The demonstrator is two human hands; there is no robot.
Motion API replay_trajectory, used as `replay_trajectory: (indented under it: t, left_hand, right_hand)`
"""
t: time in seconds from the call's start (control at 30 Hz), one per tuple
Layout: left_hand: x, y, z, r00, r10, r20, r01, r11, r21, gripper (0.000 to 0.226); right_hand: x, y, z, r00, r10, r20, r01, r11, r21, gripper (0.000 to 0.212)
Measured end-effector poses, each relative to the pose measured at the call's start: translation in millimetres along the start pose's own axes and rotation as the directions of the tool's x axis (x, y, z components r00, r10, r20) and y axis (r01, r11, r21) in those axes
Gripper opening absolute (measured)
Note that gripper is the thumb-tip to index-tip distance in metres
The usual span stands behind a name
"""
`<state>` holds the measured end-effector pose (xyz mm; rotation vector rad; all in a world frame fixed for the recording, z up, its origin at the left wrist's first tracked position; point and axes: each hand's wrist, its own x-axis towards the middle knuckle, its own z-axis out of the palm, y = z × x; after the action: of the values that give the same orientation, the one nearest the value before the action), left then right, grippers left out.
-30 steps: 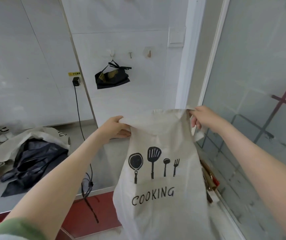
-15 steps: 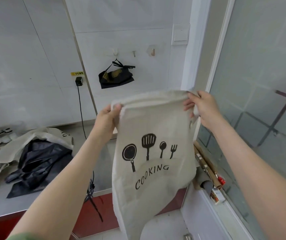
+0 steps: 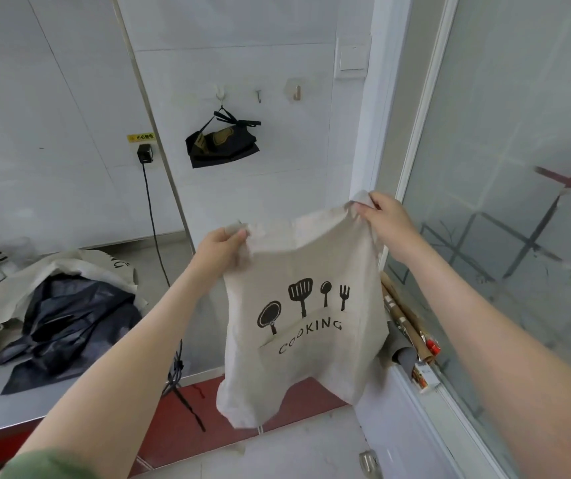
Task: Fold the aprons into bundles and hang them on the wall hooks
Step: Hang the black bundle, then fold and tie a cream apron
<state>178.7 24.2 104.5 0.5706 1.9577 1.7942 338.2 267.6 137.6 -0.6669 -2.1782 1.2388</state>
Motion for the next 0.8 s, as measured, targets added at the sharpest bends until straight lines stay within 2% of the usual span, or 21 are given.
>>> replay_trajectory:
  t: [0.07,0.13,0.17,0.23,0.3,0.37,0.4,0.43,0.5,0.57,0.63,0.7,0.8]
  left_hand:
    - [3,-1,2,0.994,0.08,-0.081,-0.079,0.997,0.021,0.015]
    - [5,2,6,0.991,0.103,-0.08,-0.101,0.994,0.028,0.018]
    - [6,4,9,0.992,0.101,-0.079,-0.1,0.995,0.019,0.02]
    - [8,8,12,0.993,0.083,-0.083,-0.085,0.996,-0.022,0.028]
    - [8,13,15,0.994,0.056,-0.089,-0.062,0.996,-0.067,0.026]
    - [7,17,14,0.997,0.036,-0.062,-0.042,0.995,-0.096,0.024]
    - [5,19,13,0.998,0.039,-0.042,-0.043,0.992,-0.117,0.024]
    - [2,22,11,0.999,0.047,-0.018,-0.049,0.989,-0.142,0.023]
    - [-3,26,6,0.996,0.068,0.056,-0.056,0.979,-0.195,0.02]
    - [-8,25,-1,0.986,0.063,0.152,-0.026,0.972,-0.234,0.018]
    - [-12,17,-9,0.982,0.029,0.188,0.024,0.962,-0.273,0.015]
    - [-15,3,-12,0.985,0.0,0.171,0.055,0.946,-0.32,0.019]
    - [-11,-14,-12,0.998,-0.05,0.026,0.057,0.921,-0.385,0.02]
  right_hand:
    - [-4,5,-3,0.998,0.023,0.058,-0.029,0.993,0.116,0.031]
    - [-10,17,-4,0.979,0.035,0.201,-0.064,0.988,0.14,0.026]
    - [-14,27,-3,0.958,0.054,0.283,-0.093,0.988,0.127,0.031]
    - [-19,50,1,0.901,0.135,0.412,-0.168,0.985,0.045,0.046]
    - [-23,76,7,0.846,0.245,0.474,-0.205,0.969,-0.135,0.039]
    - [-30,97,14,0.823,0.324,0.467,-0.184,0.929,-0.321,0.021]
    - [-34,103,17,0.826,0.338,0.452,-0.194,0.922,-0.335,0.016]
    - [-39,104,21,0.833,0.324,0.448,-0.215,0.937,-0.277,0.012]
    - [-45,103,25,0.854,0.28,0.438,-0.295,0.955,-0.035,0.005]
    - [-45,97,29,0.864,0.251,0.437,-0.371,0.904,0.213,0.016]
    - [-40,89,31,0.882,0.219,0.418,-0.37,0.871,0.324,0.025]
    - [-35,77,32,0.914,0.17,0.369,-0.296,0.9,0.319,0.023]
    - [-28,63,33,0.961,0.083,0.265,-0.124,0.982,0.142,0.018]
